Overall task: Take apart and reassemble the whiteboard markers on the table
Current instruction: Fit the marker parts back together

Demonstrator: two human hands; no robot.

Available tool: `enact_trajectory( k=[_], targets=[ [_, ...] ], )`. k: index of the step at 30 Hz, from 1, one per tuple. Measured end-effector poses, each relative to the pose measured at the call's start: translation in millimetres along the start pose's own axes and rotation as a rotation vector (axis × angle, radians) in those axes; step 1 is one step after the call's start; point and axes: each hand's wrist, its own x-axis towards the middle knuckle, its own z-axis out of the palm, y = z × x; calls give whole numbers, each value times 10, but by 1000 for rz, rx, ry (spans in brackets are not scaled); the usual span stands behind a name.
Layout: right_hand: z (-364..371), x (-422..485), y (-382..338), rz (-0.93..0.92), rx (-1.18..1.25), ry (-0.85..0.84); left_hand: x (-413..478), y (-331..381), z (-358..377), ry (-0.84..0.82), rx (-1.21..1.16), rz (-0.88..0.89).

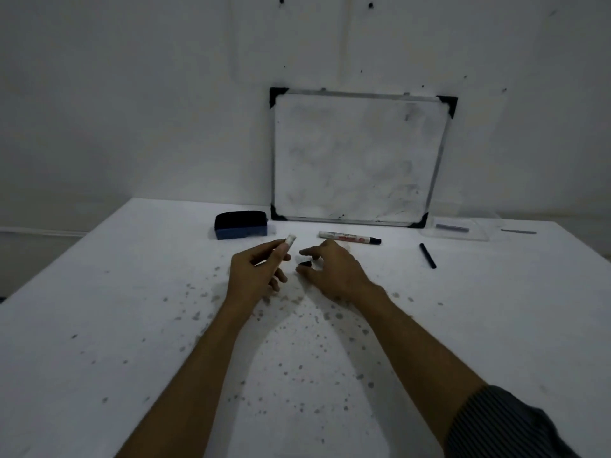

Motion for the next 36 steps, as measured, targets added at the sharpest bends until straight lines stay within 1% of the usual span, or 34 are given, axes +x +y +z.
enact_trajectory(
  k=[2, 4, 7, 10, 13, 16, 19, 20, 24, 30, 34, 36],
  targets=[
    [54, 32, -19, -14, -11, 21, 10, -13, 4, -4, 27, -9],
    [43, -4, 5, -32, 31, 41, 21, -22, 10, -8, 53, -10],
    [-101, -186, 99, 13, 170, 78, 9, -25, 59, -38, 68, -1],
    [-339, -450, 179, 88, 407, 144, -102, 9, 204, -129, 21, 6],
    [-506, -754, 322, 167, 713, 177, -265, 43, 427, -227, 4, 9],
    [-536, -917, 457, 243, 994, 203, -321, 55, 623, -251, -1, -10],
    [-533, -858, 527, 307, 1290, 250, -234, 66, 750, -277, 37, -41],
    [-540, -818, 544, 319, 1355, 263, -207, 67, 785, -290, 37, -43],
    [-560, -753, 601, 373, 1387, 240, -218, -2, 866, -317, 80, 0],
    [-534, -719, 654, 382, 1415, 205, -208, -80, 876, -360, 130, 40],
    [-525, -731, 661, 365, 1359, 185, -218, -96, 871, -370, 172, 61],
    [-520, -745, 647, 347, 1257, 239, -218, -112, 872, -366, 183, 70]
  ],
)
